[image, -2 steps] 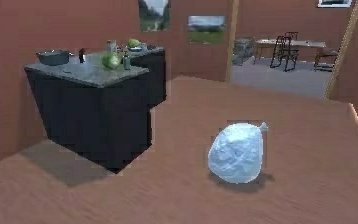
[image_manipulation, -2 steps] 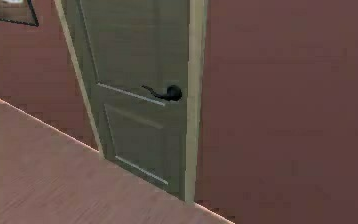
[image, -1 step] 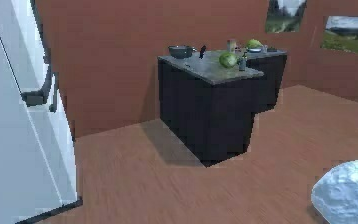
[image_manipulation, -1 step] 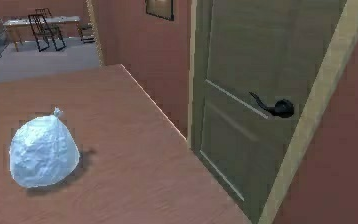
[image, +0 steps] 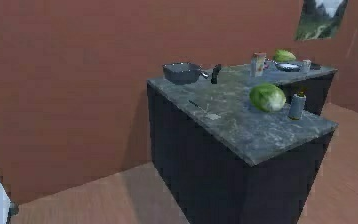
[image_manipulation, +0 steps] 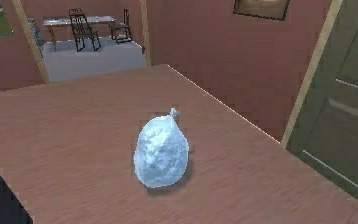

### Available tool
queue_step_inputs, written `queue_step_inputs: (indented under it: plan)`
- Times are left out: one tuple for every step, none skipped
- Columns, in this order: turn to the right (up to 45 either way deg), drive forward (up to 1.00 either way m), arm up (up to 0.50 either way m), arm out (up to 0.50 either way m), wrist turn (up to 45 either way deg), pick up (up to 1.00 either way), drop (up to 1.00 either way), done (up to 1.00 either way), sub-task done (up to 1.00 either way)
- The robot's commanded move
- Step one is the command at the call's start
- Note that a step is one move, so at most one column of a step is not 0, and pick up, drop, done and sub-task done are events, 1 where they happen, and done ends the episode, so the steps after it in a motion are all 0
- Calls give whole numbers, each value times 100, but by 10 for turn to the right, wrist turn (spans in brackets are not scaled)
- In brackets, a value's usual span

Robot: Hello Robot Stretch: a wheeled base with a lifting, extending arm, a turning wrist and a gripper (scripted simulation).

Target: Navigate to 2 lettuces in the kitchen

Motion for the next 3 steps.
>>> queue_step_inputs:
  plan:
    - [-30, 0, 0, 0, 0, 0, 0, 0, 0]
    - [0, 30, 0, 0, 0, 0, 0, 0, 0]
    - [360, 0, 0, 0, 0, 0, 0, 0, 0]
